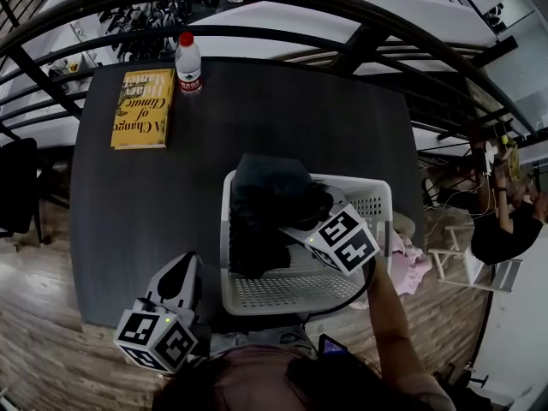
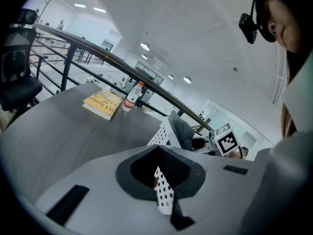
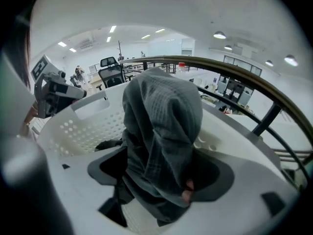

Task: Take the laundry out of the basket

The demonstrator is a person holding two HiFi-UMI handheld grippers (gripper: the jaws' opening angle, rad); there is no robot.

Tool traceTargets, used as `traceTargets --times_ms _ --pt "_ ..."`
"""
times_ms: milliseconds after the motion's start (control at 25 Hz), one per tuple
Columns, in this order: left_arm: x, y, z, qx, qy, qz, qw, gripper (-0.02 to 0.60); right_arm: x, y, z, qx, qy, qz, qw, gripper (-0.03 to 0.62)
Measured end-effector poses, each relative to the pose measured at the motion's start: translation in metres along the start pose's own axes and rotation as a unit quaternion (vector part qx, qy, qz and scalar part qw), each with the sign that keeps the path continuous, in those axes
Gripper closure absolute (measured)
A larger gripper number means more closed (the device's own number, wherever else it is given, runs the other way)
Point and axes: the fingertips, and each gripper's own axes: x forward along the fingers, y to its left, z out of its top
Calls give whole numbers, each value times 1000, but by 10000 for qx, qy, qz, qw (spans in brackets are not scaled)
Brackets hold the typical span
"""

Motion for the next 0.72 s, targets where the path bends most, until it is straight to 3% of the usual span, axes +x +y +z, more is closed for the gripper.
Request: traceTargets --times_ms 520,720 --pt "6 4 -5 -85 96 10 9999 583 43 6 -29 -315 728 -166 9967 195" --pt "9 6 -8 -89 132 7 9999 583 54 5 -38 -183 868 -201 9959 195"
